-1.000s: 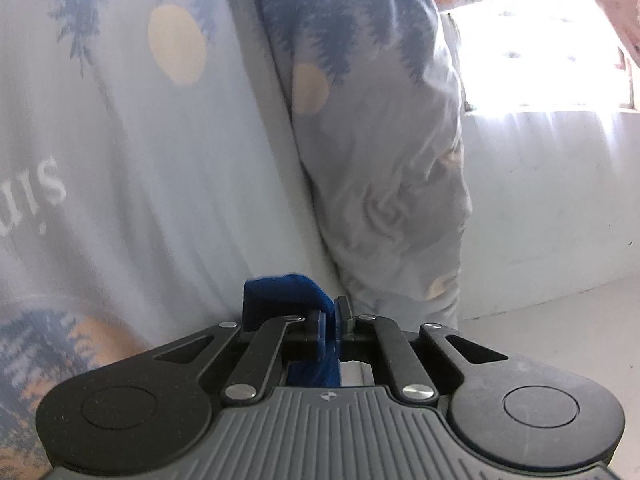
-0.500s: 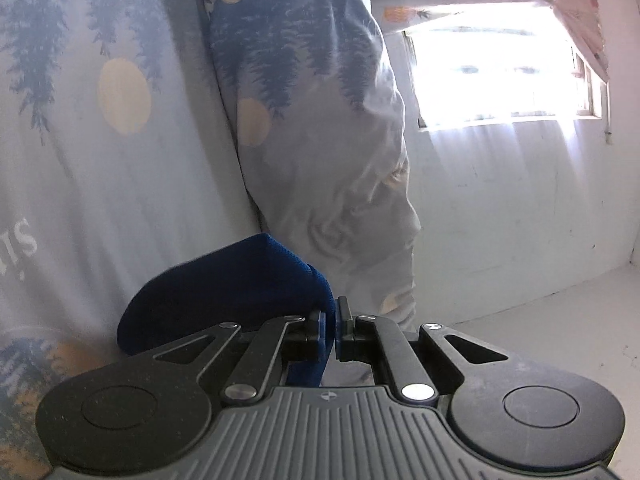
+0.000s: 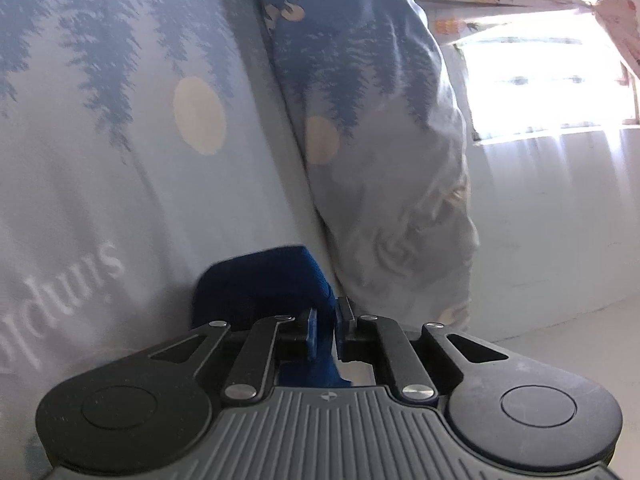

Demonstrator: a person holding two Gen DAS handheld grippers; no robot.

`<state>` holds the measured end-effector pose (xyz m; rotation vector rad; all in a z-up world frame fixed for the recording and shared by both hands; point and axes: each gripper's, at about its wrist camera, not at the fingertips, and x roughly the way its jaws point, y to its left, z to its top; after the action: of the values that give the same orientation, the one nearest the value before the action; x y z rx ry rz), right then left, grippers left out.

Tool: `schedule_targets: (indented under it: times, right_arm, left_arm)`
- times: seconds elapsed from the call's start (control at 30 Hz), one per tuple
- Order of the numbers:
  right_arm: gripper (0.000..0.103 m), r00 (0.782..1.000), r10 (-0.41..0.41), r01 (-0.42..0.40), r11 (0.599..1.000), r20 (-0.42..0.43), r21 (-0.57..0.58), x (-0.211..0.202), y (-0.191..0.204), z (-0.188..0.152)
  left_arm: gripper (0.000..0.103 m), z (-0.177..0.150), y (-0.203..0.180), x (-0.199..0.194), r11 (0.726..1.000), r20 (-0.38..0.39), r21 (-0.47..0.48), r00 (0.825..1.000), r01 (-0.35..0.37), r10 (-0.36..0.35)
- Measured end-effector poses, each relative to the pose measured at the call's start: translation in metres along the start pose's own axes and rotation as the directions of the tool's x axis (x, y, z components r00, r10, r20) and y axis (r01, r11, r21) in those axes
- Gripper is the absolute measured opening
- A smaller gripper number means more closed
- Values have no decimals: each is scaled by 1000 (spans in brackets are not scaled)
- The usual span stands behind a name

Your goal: Fold clothes

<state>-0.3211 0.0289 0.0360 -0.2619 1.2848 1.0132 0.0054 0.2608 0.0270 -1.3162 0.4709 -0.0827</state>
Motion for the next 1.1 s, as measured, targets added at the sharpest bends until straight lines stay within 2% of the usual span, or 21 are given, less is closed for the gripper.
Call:
schedule_targets:
  times: [0.03, 0.13, 0.2, 0.27, 0.37, 0.4, 0.53, 0.67, 0.73, 0.8, 0.83, 0.93, 1.0, 1.03, 1.07, 1.1]
  right_arm:
    - [33, 1000, 0, 0, 1000, 5, 5, -1, 0, -2]
    - [59, 999, -10, 9, 1000, 42, 25, -12, -4, -5]
    - [63, 996, -5, 2, 999, 87, 45, -26, -9, -6]
    - [70, 991, -15, 7, 998, 132, 61, -41, -12, -5]
    - [79, 981, -47, 34, 997, 190, 75, -62, -18, -2]
    - [80, 976, -62, 46, 996, 210, 80, -70, -20, 0]
    - [84, 951, -128, 99, 989, 282, 114, -93, -28, 7]
    - [88, 911, -205, 159, 975, 356, 156, -112, -36, 19]
    - [88, 890, -234, 173, 968, 392, 184, -121, -37, 24]
    - [88, 867, -255, 180, 961, 428, 208, -126, -37, 27]
    - [88, 856, -266, 185, 958, 444, 218, -124, -36, 29]
    - [89, 819, -315, 212, 943, 479, 256, -133, -39, 37]
    - [89, 803, -342, 221, 931, 489, 289, -138, -45, 43]
    - [89, 796, -351, 220, 927, 494, 305, -138, -51, 49]
    - [89, 789, -359, 219, 923, 499, 317, -138, -57, 54]
    - [89, 783, -365, 221, 920, 504, 324, -138, -62, 56]
  left_arm:
    - [18, 1, 1, -3, 1000, 5, 1, 1000, -3, 3]
    - [21, 5, 3, -13, 1000, 36, -5, 999, -17, 17]
    - [32, 10, 4, -24, 1000, 77, -6, 997, -26, 26]
    - [58, 17, 7, -35, 999, 117, -16, 992, -35, 36]
    - [80, 27, 13, -47, 998, 152, -25, 987, -55, 58]
    - [83, 30, 16, -49, 998, 151, -26, 986, -64, 67]
    - [89, 38, 31, -38, 994, 39, -10, 993, -108, 108]
    - [92, 35, 46, -19, 986, -53, 28, 985, -164, 165]
    - [93, 32, 48, -10, 984, -81, 46, 982, -170, 173]
    - [101, 31, 42, -2, 984, -94, 83, 982, -158, 165]
    - [102, 30, 40, 2, 985, -106, 100, 983, -139, 150]
    - [99, 23, 36, 15, 987, -146, 115, 981, -115, 131]
    - [74, 19, 33, 26, 986, -161, 129, 979, -104, 125]
    - [44, 17, 33, 31, 988, -173, 118, 977, -104, 123]
    - [30, 14, 33, 36, 989, -182, 109, 976, -104, 123]
    - [27, 11, 32, 39, 989, -184, 112, 976, -98, 118]
